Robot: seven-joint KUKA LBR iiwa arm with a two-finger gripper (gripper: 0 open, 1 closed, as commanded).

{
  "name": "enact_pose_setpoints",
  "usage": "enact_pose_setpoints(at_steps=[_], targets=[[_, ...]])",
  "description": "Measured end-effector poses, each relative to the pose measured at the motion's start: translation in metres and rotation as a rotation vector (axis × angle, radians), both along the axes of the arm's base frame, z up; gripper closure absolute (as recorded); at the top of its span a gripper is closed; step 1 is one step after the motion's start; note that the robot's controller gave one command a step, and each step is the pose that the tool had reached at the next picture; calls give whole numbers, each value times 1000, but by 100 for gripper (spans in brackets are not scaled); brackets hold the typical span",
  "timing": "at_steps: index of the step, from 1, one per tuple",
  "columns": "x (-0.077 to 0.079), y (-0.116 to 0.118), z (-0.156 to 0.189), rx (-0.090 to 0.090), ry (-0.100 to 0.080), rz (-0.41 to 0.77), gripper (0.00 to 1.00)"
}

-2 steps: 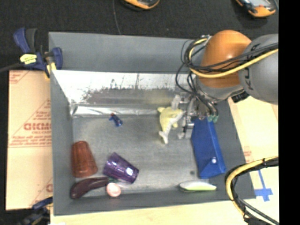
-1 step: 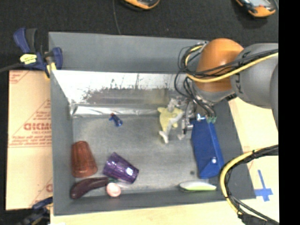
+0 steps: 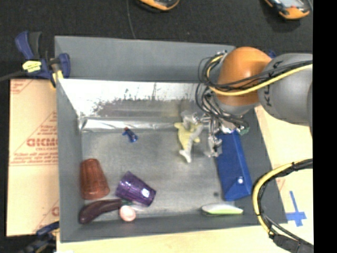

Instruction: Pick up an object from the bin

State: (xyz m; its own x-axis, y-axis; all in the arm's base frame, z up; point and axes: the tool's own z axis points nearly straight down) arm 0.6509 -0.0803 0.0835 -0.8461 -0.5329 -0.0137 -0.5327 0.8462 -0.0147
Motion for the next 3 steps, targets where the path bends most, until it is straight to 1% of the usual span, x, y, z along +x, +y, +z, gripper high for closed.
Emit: enact_pose_setpoints(at_steps=[1, 2, 3], targets=[[-1, 2, -6, 1, -1, 28, 0], [5, 11, -8, -16, -10, 488, 0], [7, 20, -7, -16, -17, 524, 100]])
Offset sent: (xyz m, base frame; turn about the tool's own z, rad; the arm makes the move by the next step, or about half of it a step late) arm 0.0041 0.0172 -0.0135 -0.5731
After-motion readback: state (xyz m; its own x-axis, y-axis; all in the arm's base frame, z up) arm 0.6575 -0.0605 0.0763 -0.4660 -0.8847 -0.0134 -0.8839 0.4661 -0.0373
